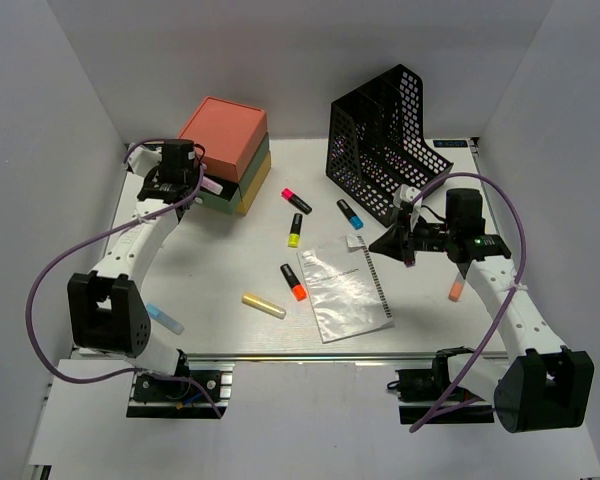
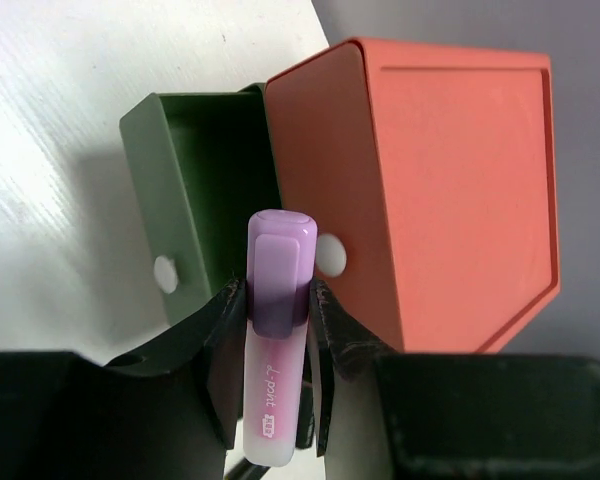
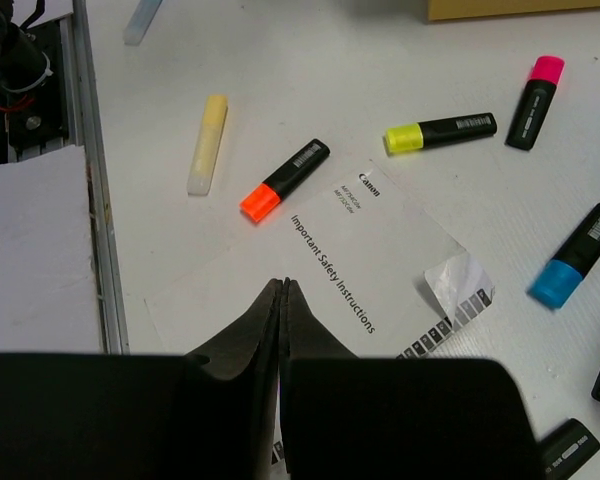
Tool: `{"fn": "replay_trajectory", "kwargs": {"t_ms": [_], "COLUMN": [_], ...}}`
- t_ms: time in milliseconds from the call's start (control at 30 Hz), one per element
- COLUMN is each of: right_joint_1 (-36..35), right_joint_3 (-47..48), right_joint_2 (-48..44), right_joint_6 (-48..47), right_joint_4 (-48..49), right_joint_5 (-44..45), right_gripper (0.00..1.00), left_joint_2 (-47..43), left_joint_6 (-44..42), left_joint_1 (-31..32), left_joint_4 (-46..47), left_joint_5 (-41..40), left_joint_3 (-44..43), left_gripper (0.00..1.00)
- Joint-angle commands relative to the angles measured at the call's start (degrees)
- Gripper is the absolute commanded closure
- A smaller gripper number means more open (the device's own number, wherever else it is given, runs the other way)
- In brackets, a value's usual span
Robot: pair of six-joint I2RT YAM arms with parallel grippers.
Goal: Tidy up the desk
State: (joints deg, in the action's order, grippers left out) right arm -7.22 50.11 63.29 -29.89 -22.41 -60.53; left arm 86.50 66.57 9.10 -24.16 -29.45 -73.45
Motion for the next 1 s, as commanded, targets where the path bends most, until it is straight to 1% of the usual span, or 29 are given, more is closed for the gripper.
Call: {"fn": "replay_trajectory", "kwargs": {"t_ms": [0,167,333,367,433,467,500,533,567,600,633,667,700,733,833,867,933,967], "right_joint_1": [0.3,0.3,0.5,0.5,0.5,0.6,0.6,0.6,0.6,0.5,0.8,0.6,0.6,0.5,0.3,-0.1,-0.3,-1.4], "right_joint_3": [-0.4,-0.5,-0.7,-0.7,-0.8,-0.8,-0.8,-0.8,-0.8,-0.6,-0.5,-0.4,-0.2,-0.2,0.3,0.4,0.9,1.1], "right_joint_2": [-1.0,-0.4,0.0,0.0,0.0,0.0,0.0,0.1,0.2,0.3,0.2,0.1,0.1,0.1,0.3,0.3,0.5,0.9], "right_joint_6": [0.7,0.7,0.6,0.6,0.6,0.5,0.5,0.5,0.4,0.2,-0.3,-1.6,-2.4,-3.2,-5.5,-6.6,-7.6,-8.8], "right_joint_4": [1.8,2.0,2.0,2.0,2.0,2.1,2.1,1.9,1.9,1.7,1.0,0.4,-0.3,-1.1,-3.2,-3.5,-4.6,-5.6], "right_joint_5": [0.3,0.6,0.8,0.9,0.9,1.0,1.0,0.9,0.8,0.6,0.2,-0.4,-0.5,-0.7,-1.4,-1.6,-1.9,-2.0], "right_gripper": [1.00,1.00,1.00,1.00,1.00,1.00,1.00,1.00,1.00,0.99,0.94,0.90,0.87,0.80,0.71,0.70,0.70,0.70], "left_joint_2": [1.1,4.4,8.0,8.5,9.5,9.6,9.5,9.4,8.7,8.3,7.7,7.3,6.2,5.9,3.2,2.5,-0.8,-2.3], "left_joint_6": [3.4,4.0,4.0,4.0,3.8,3.6,3.2,3.0,2.8,2.3,2.1,2.0,1.7,1.3,0.0,-0.6,-2.4,-3.4], "left_joint_1": [-1.1,-2.7,-3.2,-3.2,-3.7,-3.7,-3.7,-3.7,-3.7,-3.7,-3.7,-3.7,-3.7,-3.7,-4.3,-4.3,-4.3,-4.3], "left_joint_4": [3.8,7.3,7.8,8.0,8.3,8.3,8.9,8.9,9.0,9.9,10.1,10.3,10.4,10.4,10.6,10.8,11.1,12.2], "left_joint_5": [1.8,4.0,6.1,6.3,6.8,7.0,7.8,8.1,8.3,8.5,8.6,8.7,8.8,9.0,10.0,10.5,12.6,13.4], "left_joint_3": [-1.4,-1.3,-3.8,-4.2,-4.7,-4.7,-4.5,-4.3,-3.9,-3.5,-3.1,-2.8,-2.6,-2.6,-2.8,-2.8,-2.4,-1.8], "left_gripper": [1.00,1.00,1.00,0.97,0.86,0.70,0.59,0.51,0.39,0.33,0.28,0.23,0.22,0.21,0.20,0.20,0.28,0.35]}}
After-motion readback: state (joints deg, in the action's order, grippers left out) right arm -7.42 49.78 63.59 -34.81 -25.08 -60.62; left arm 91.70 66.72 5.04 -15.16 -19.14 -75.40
